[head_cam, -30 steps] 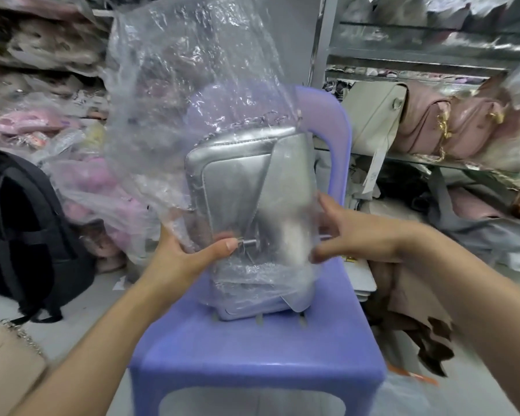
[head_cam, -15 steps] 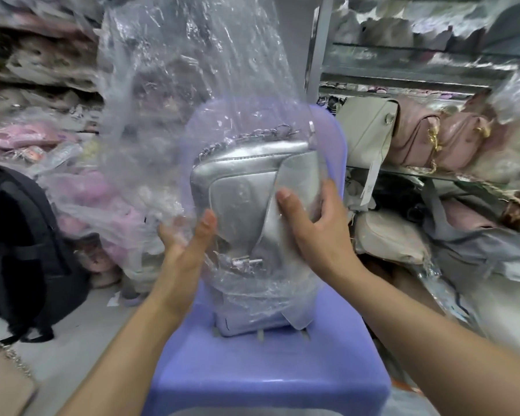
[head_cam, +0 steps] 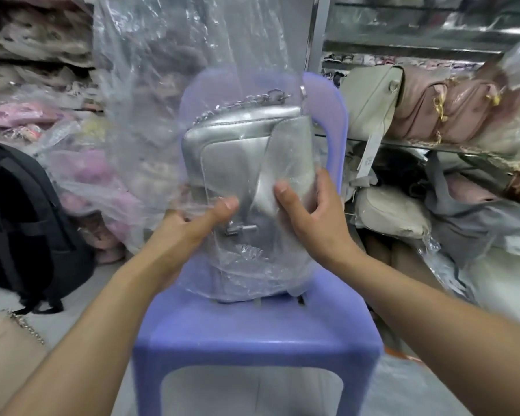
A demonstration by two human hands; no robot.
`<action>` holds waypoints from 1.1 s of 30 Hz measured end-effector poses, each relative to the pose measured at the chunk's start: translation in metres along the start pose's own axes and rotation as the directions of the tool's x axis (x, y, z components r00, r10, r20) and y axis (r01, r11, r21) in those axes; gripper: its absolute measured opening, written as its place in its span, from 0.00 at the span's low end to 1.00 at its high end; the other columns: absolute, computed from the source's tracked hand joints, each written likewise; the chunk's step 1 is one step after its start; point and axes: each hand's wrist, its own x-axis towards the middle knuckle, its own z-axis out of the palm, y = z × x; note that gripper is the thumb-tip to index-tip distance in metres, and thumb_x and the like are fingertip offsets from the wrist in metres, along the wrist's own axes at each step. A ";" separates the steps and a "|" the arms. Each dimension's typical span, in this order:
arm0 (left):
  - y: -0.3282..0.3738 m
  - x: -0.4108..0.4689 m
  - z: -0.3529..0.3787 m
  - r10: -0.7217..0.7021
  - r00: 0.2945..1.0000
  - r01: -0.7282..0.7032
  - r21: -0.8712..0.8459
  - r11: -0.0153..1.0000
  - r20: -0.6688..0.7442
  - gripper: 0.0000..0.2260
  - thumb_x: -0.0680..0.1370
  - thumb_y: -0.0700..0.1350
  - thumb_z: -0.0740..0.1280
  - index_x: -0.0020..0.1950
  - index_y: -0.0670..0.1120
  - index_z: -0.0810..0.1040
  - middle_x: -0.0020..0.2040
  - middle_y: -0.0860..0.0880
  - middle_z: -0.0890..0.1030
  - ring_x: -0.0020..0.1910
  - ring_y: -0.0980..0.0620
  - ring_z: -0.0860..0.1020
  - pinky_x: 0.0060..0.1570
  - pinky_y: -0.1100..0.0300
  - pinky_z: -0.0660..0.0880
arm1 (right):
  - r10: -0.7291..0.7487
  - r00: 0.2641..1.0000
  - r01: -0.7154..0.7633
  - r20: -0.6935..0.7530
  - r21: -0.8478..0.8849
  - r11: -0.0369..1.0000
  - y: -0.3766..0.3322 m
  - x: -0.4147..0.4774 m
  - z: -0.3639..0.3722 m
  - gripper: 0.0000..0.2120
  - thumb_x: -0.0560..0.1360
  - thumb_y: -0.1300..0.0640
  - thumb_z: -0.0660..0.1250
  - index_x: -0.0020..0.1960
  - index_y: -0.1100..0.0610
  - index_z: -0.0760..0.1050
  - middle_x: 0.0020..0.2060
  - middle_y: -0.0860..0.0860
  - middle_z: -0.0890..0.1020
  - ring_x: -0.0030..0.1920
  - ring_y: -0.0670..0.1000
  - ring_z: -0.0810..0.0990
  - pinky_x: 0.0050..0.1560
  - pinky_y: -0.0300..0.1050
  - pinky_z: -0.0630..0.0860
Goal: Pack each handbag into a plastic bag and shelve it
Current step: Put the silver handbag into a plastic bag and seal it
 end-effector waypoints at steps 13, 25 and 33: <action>-0.005 -0.007 0.001 0.027 1.000 -0.021 -0.341 0.940 0.014 0.41 0.68 0.71 0.68 0.70 0.43 0.76 0.66 0.41 0.80 0.66 0.42 0.78 0.64 0.45 0.76 | 0.074 0.976 -0.085 0.206 0.046 0.995 0.027 -0.019 -0.013 0.22 0.68 0.37 0.70 0.52 0.52 0.76 0.36 0.36 0.81 0.36 0.37 0.77 0.39 0.30 0.71; -0.009 0.000 -0.014 -0.022 0.999 0.033 -0.262 0.965 0.042 0.55 0.58 0.66 0.81 0.78 0.46 0.63 0.68 0.43 0.79 0.67 0.43 0.78 0.71 0.41 0.69 | 0.005 0.995 -0.015 0.097 0.095 0.995 -0.007 -0.001 -0.010 0.38 0.69 0.32 0.71 0.73 0.46 0.65 0.63 0.37 0.77 0.62 0.33 0.77 0.62 0.32 0.74; -0.009 -0.005 -0.029 -0.076 0.989 0.121 -0.392 0.912 0.128 0.49 0.68 0.63 0.76 0.81 0.48 0.59 0.76 0.41 0.69 0.74 0.42 0.70 0.73 0.40 0.64 | 0.058 0.997 -0.063 0.057 0.082 0.995 0.020 -0.028 0.004 0.19 0.71 0.43 0.76 0.58 0.43 0.75 0.50 0.37 0.85 0.53 0.39 0.83 0.53 0.35 0.78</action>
